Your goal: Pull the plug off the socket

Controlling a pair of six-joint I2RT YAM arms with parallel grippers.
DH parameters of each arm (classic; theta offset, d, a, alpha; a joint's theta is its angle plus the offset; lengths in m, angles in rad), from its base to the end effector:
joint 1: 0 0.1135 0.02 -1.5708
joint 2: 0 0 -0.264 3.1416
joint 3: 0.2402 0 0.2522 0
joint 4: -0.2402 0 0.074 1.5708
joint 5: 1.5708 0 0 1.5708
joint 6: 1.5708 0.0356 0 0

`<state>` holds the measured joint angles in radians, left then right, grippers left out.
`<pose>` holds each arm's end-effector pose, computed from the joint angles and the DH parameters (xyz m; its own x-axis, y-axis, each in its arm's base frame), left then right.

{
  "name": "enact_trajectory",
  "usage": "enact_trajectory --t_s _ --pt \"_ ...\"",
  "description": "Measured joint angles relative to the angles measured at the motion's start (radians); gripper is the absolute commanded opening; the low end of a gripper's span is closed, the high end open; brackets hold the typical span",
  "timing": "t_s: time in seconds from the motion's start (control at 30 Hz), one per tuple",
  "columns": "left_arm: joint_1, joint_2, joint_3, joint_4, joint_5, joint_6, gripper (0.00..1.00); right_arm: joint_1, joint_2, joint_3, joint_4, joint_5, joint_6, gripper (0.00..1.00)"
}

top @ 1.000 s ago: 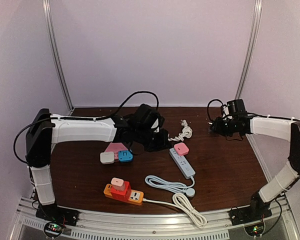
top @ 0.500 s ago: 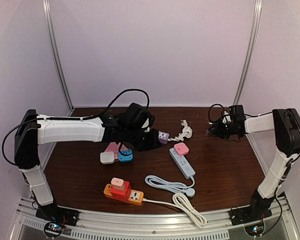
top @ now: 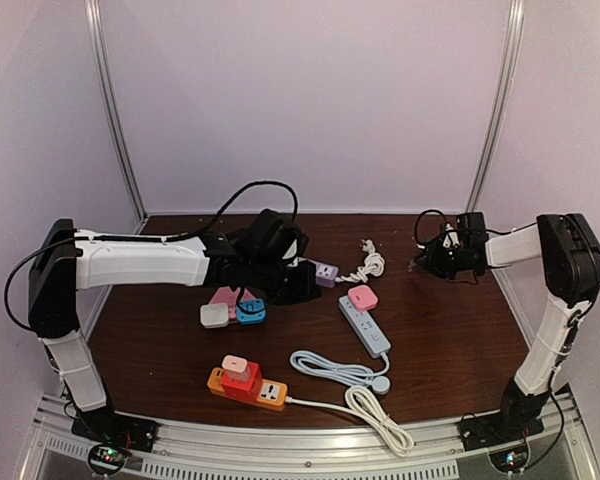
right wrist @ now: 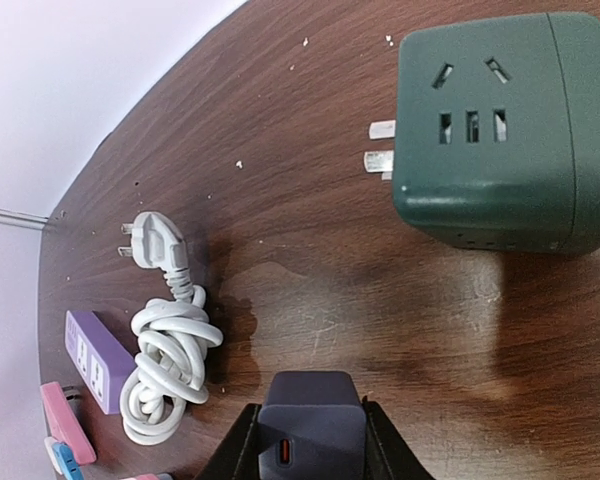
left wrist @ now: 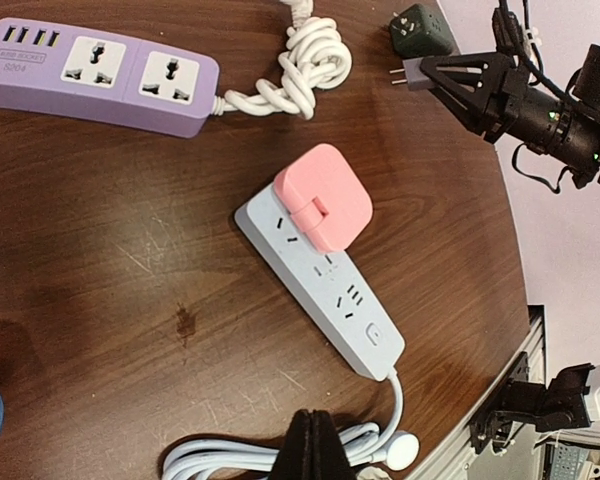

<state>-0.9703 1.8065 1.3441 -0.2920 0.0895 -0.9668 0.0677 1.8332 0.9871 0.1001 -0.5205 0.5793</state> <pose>0.2276 -0.3379 0.2397 -0.9264 -0.0981 -0.3635 0.1691 0.7542 -0.6345 0.3708 0.0429 0.1536 -0.7983 0.4219 -0.4298 0.0167 0.7288 0.6845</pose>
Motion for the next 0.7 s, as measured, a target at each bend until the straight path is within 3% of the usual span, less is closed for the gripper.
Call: enact_trajectory --t_s 0.7 --pt "0.0 0.0 -0.02 0.015 0.0 -0.013 0.0 -0.029 0.007 0.0 -0.042 0.008 -0.035 0.4"
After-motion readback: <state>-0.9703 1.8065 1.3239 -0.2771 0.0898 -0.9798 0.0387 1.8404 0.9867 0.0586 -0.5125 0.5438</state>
